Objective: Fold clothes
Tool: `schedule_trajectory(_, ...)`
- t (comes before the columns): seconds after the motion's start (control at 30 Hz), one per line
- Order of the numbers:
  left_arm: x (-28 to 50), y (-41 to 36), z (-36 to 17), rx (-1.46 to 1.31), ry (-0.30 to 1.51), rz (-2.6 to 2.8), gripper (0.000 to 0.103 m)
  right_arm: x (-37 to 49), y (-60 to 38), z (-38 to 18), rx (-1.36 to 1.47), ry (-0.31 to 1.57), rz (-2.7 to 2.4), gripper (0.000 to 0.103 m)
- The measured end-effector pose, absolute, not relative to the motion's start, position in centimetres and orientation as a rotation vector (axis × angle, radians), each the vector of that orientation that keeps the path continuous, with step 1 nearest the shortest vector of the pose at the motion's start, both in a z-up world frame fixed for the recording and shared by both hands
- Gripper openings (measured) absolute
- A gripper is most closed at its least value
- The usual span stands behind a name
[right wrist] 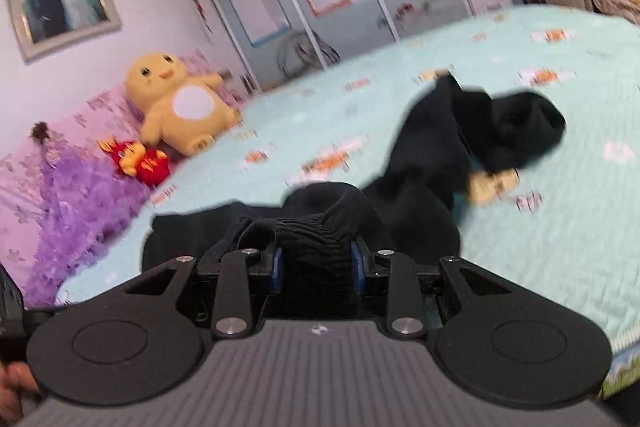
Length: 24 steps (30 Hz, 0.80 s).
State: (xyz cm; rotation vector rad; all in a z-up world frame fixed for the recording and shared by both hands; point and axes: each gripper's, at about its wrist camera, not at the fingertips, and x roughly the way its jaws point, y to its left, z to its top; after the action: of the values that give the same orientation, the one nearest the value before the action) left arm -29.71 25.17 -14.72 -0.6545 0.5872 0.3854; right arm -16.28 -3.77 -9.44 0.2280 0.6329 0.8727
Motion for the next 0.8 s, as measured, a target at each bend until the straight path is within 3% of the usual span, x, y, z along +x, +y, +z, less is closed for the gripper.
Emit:
schedule_trajectory(0.4, -26.3, 30.3, -13.9, -0.910, 0.415, 0.347, 0.050, -16.0, -2.9, -9.3, 0.220, 0.623, 0.885, 0.032)
schedule_trajectory(0.8, -23.0, 31.4, -6.1, -0.848, 0.212, 0.309, 0.051, -14.0, 0.6, -3.4, 0.215, 0.452, 0.903, 0.032)
